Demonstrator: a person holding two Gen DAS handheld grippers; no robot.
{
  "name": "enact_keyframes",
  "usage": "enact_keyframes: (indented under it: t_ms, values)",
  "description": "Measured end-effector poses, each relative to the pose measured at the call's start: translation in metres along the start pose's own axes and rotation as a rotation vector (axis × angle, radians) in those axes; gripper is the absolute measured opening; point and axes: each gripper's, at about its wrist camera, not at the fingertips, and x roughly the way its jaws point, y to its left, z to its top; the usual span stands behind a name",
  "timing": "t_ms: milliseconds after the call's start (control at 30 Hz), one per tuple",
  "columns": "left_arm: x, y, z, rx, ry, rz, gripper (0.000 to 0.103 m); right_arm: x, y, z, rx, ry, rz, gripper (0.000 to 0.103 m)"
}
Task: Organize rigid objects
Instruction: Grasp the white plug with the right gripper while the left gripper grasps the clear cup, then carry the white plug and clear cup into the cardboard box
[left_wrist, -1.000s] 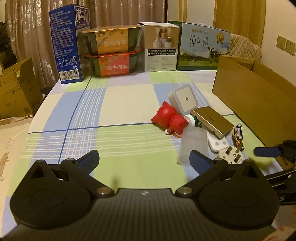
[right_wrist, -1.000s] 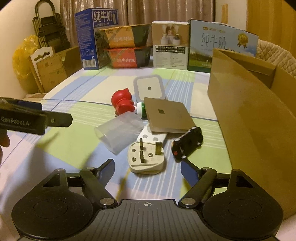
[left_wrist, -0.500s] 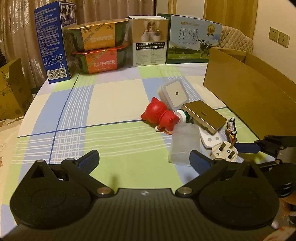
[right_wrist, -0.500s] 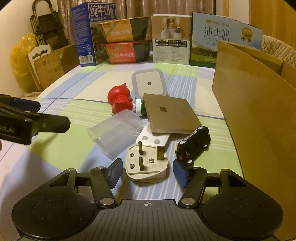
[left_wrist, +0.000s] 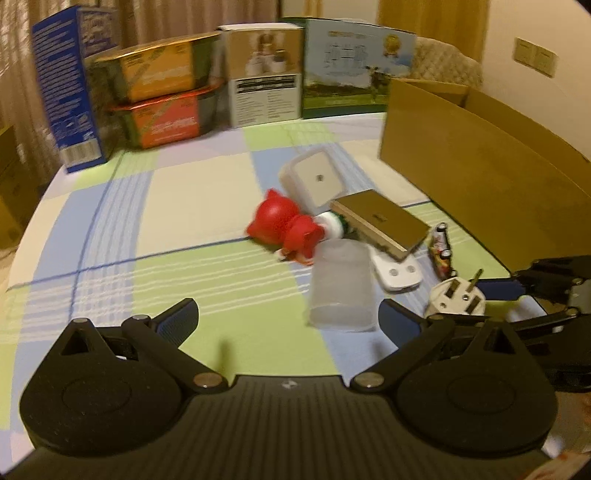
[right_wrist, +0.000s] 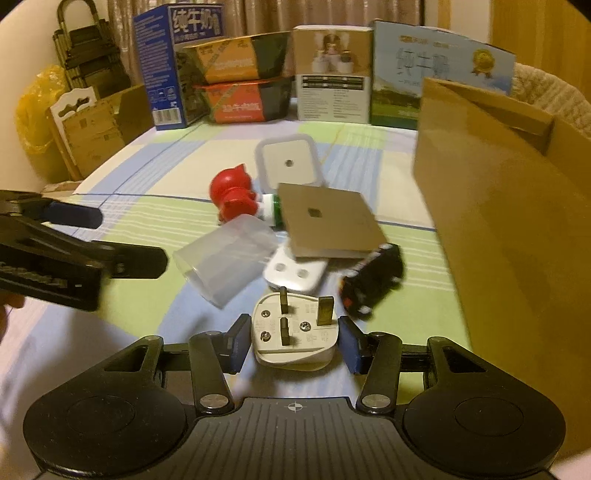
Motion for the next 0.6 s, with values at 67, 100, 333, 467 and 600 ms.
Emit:
enact_keyframes:
  t_ms: [67,100,333,467,600]
  values:
    - [0.007,-0.007,0.003,0.021,-0.003,-0.025,0.1,-0.008,-0.006,-0.002,0.01,0.006,-0.021,0.047]
    - [0.011,-0.01,0.005,0.032,-0.002,-0.034,0.094,-0.011,-0.008,-0.003,0.013,0.01,-0.028,0.047]
    - [0.045,-0.026,0.011,0.039,0.056,-0.085,0.072,-0.019,-0.028,-0.005,0.065,0.013,-0.061,0.047]
    - [0.052,-0.028,0.014,0.009,0.061,-0.09,0.064,-0.02,-0.033,-0.004,0.084,0.014,-0.057,0.047]
    - [0.059,-0.032,0.017,0.015,0.069,-0.066,0.051,-0.02,-0.034,-0.004,0.09,0.016,-0.05,0.047]
